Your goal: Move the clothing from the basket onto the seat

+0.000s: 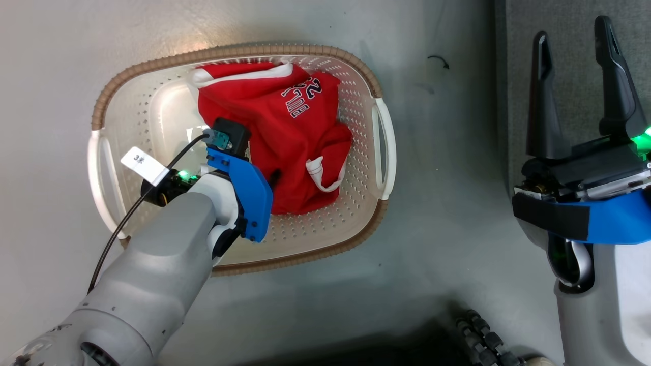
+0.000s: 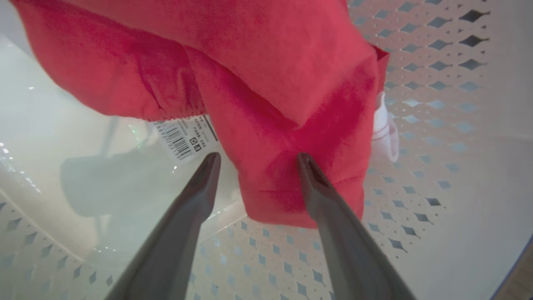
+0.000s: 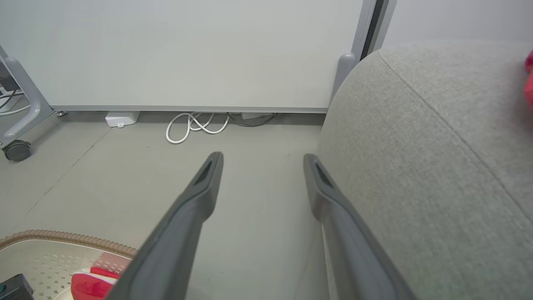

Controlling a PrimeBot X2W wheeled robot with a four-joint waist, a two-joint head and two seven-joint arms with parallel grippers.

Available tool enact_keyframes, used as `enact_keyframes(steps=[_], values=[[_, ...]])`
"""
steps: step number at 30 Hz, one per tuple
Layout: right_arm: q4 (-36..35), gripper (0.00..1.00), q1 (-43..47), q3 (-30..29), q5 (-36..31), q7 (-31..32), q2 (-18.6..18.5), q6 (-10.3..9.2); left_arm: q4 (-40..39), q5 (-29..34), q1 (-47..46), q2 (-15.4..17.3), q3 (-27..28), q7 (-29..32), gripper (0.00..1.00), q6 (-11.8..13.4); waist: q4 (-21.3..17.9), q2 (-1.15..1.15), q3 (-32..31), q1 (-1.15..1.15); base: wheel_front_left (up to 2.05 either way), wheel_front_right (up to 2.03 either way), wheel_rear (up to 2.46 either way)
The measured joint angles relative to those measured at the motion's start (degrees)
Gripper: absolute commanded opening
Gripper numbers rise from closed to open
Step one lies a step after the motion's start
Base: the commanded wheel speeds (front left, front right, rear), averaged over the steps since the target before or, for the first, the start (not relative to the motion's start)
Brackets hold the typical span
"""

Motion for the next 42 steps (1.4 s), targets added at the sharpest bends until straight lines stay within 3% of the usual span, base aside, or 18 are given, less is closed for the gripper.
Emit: enact_keyframes(steps=[12, 17, 18, 19, 20, 42], values=[[-0.21, 1.0, -0.01, -0.24, 0.01, 0.0, 0.11, 0.0, -3.0, -8.37, -1.21, 0.18, -3.03, 1.65, 1.0, 0.0, -0.83, 0.0, 2.6, 0.0, 0.0, 0.0, 0.0], [-0.49, 1.0, -0.01, -0.34, 0.0, 0.0, 0.15, 0.0, -2.58, -9.12, -2.1, 0.15, -5.24, 0.89, 1.0, 0.0, -1.03, 0.0, 3.38, 0.0, 0.0, 0.0, 0.0], [-0.58, 1.0, -0.01, -0.37, 0.0, 0.01, 0.18, 0.0, -2.24, -9.11, -2.25, 0.03, -5.6, 0.64, 0.87, 0.0, -1.04, 0.0, 3.52, 0.0, 0.0, 0.0, 0.0], [-0.66, 1.0, -0.01, -0.44, -0.02, 0.0, 0.18, 0.0, -1.7, -8.98, -2.42, -0.1, -6.0, 0.21, 0.39, 0.0, -1.03, 0.0, 3.63, 0.0, 0.0, 0.0, 0.0], [-0.77, 1.0, 0.0, -0.56, -0.1, 0.0, 0.19, 0.0, -1.19, -8.53, -2.64, -0.19, -6.43, -0.71, 0.0, 0.0, -0.99, 0.0, 3.73, 0.0, 0.0, 0.0, 0.0], [0.54, 1.0, -0.6, -1.11, -0.02, 0.0, 0.27, 0.0, 2.04, -9.05, -2.87, -1.21, -8.4, -11.73, 0.0, 0.0, 0.89, 0.0, -1.23, -0.01, 0.0, 0.0, 0.0]])
